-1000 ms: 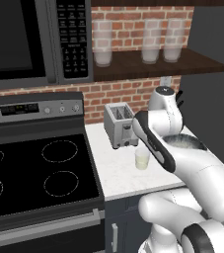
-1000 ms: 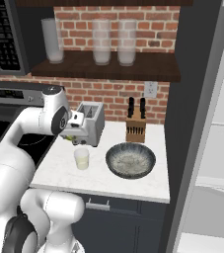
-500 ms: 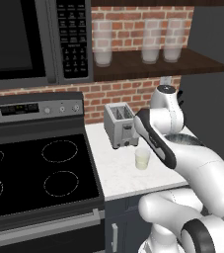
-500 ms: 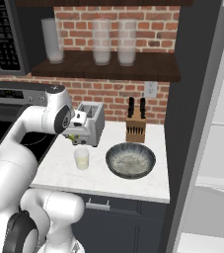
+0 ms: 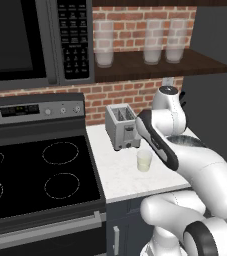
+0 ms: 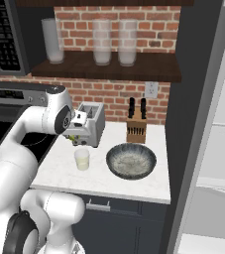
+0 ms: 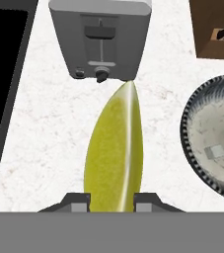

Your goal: Grab a lemon wedge from the fridge and one ice cube from the ice bowl, and put them in the glass of lemonade.

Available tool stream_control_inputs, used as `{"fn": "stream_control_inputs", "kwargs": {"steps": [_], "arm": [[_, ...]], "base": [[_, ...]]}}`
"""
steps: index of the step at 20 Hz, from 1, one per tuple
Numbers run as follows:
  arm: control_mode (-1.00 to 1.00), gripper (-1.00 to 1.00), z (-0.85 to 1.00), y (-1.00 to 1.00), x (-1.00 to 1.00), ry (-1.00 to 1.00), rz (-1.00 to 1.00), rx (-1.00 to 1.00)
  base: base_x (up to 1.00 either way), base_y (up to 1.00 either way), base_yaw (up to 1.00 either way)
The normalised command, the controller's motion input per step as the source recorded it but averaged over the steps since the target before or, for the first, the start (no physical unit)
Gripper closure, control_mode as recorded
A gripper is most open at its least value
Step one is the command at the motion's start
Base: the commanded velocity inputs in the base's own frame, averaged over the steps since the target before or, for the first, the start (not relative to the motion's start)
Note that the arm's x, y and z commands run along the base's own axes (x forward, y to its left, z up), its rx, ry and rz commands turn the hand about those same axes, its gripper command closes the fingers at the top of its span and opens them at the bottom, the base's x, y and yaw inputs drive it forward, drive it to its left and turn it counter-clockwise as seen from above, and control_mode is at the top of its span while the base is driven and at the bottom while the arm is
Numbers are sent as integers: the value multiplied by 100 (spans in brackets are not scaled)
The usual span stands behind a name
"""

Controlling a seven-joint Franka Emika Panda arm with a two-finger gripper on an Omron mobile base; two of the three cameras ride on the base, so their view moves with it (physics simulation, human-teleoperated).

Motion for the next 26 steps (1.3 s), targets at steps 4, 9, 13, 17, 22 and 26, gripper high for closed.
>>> {"fn": "stream_control_inputs", "kwargs": {"steps": [4,9,13,17,22,26], "arm": [[-100,100,0,-4,5,0,0,0],[-100,100,0,0,0,0,0,0],[-100,100,0,0,1,0,0,0],[-100,100,0,1,1,2,0,0],[-100,100,-26,0,6,7,0,-3],[-100,100,-41,0,0,6,0,0]], "base": [[0,0,0],[0,0,0],[0,0,0],[0,0,0],[0,0,0],[0,0,0]]}}
